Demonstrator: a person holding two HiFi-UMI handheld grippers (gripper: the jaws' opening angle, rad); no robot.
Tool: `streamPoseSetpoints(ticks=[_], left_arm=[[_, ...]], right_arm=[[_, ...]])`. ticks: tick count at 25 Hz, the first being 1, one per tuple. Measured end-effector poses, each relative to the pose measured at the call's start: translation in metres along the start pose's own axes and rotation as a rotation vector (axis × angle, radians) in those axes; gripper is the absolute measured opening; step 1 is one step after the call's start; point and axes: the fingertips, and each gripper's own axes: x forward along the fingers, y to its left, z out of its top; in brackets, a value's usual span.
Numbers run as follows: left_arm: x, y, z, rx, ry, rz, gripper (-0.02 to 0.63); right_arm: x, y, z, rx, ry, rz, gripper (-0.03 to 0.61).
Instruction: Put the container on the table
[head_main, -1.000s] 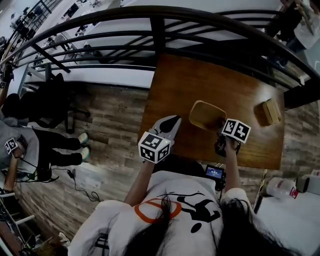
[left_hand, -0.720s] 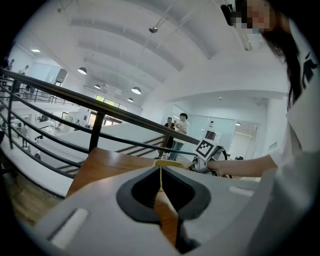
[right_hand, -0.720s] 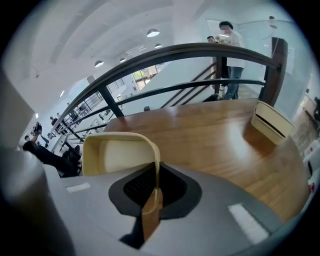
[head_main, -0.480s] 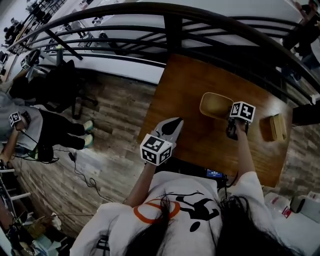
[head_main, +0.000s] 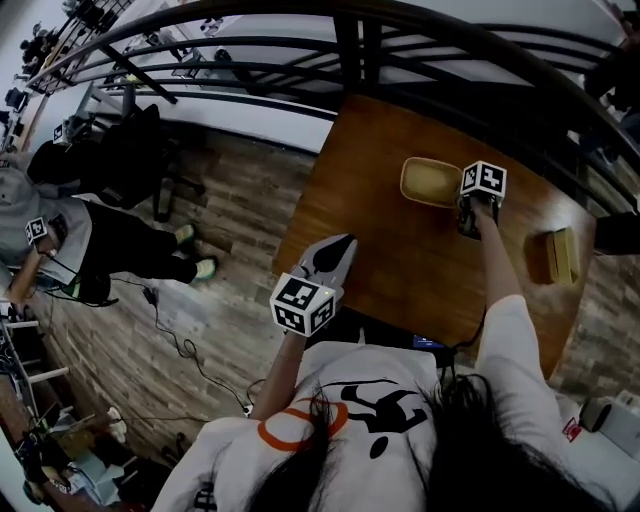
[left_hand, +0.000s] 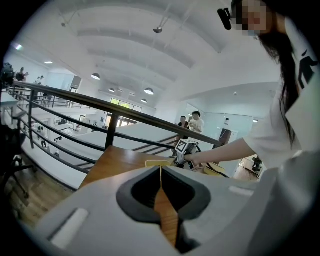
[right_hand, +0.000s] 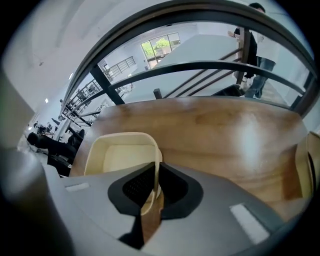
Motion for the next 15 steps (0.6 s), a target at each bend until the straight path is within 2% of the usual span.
streamPoseSetpoints(ticks=[2,4,9,15], left_arm=[[0.000,-0.008,-0.005,-0.009,0.001,0.018,0.000],[0.000,-0.013,-0.008,-0.016,0.002,0.034,0.000],[0.003,-0.011,-0.002,-0.011,-0.013,0.049,0.000],[0.001,-0.023,0.000,0.003,-0.029,0.045,0.000]], right_arm=[[-0.002,-0.009,0.003,-0.004,-0.014,-0.003,0.068],[-0.008,-0.013,0.006,-0.005,-0.039,0.011,0.131],[-0.035,-0.001,0.016,-0.046,-0.099,0.092,0.132],[-0.105,0.046,-0.014,-0.120,-0.197,0.297,0.130]])
